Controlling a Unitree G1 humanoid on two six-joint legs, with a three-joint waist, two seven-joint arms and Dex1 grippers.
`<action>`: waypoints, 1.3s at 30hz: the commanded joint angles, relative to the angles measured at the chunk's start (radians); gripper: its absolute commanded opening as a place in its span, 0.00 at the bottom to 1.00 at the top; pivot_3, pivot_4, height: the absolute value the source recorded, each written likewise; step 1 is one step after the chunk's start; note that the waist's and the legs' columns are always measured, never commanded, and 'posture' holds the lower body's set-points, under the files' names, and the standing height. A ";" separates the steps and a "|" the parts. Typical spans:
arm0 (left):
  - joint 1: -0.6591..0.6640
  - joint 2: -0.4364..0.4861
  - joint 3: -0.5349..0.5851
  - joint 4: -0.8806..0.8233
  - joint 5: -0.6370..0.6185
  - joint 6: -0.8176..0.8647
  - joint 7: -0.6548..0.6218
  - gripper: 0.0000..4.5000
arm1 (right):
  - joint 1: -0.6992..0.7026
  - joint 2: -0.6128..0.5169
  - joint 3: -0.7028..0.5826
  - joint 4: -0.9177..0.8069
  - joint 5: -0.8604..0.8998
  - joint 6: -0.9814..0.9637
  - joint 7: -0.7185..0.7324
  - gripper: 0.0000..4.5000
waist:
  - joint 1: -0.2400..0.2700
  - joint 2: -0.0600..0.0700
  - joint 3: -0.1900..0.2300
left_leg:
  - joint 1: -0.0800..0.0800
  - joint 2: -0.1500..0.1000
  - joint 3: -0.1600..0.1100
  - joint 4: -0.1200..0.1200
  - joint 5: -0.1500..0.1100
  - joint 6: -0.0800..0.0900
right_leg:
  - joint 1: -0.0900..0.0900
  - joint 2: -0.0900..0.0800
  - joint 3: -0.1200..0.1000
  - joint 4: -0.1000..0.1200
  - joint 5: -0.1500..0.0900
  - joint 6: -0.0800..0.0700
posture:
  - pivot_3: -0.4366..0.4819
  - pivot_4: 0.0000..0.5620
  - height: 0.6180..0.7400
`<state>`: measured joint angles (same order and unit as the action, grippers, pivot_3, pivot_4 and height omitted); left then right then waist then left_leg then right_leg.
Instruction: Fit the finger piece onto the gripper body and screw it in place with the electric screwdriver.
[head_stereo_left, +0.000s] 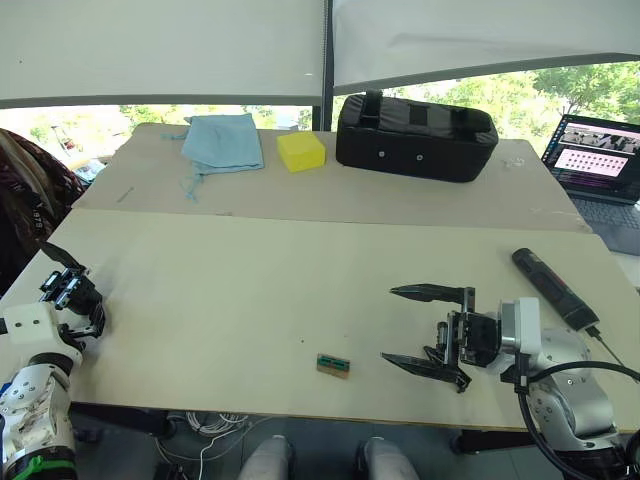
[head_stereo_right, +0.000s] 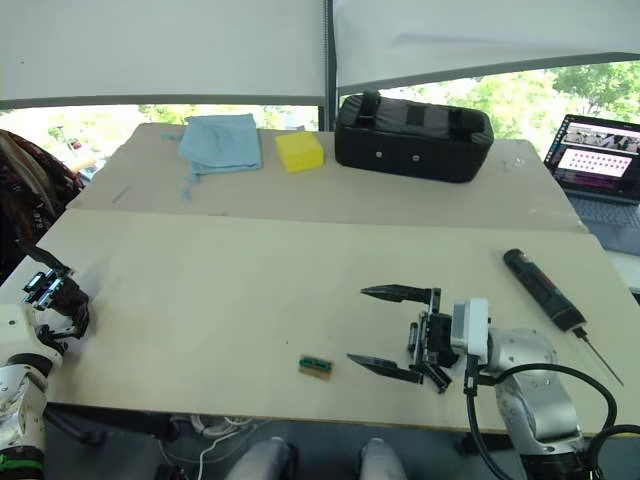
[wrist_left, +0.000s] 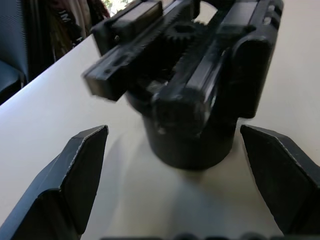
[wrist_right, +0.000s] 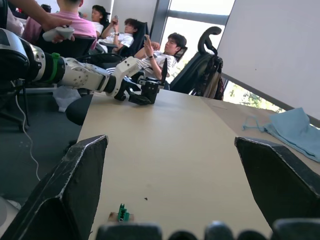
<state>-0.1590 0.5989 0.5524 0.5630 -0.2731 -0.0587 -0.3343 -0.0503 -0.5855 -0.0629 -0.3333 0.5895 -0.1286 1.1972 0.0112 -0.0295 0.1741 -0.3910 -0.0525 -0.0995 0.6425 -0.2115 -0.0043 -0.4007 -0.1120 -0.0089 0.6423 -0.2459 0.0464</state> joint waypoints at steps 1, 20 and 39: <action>-0.055 0.025 -0.038 0.065 0.034 -0.048 -0.009 1.00 | 0.009 -0.010 -0.029 -0.026 0.004 -0.024 0.001 1.00 | 0.001 0.000 0.000 | 0.000 0.000 0.000 0.000 0.000 0.000 | 0.000 0.000 0.000 0.000 0.000 0.000 | 0.48 0.27 1.00; 0.041 -0.056 -0.147 -0.323 -0.047 -0.208 -0.175 0.52 | 0.137 -0.061 -0.107 -0.007 0.002 -0.076 0.047 1.00 | 0.006 -0.009 0.001 | -0.004 0.000 0.000 0.001 0.001 -0.001 | -0.002 -0.001 0.000 0.000 0.002 -0.001 | 0.48 0.27 1.00; -0.049 -0.252 -0.707 -0.610 0.024 0.125 -0.347 0.52 | 0.262 -0.059 -0.157 -0.037 -0.026 -0.126 0.009 1.00 | -0.007 -0.004 0.002 | -0.005 0.000 0.003 0.002 0.002 0.001 | -0.004 0.003 0.003 -0.001 0.005 0.000 | 0.48 0.27 1.00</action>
<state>-0.1688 0.3639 -0.1517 -0.0265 -0.2366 0.0922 -0.6644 0.2097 -0.6408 -0.1920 -0.3348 0.5619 -0.2236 1.2154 0.0042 -0.0340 0.1766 -0.3962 -0.0526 -0.0967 0.6449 -0.2100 -0.0036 -0.4043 -0.1088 -0.0053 0.6415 -0.2410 0.0460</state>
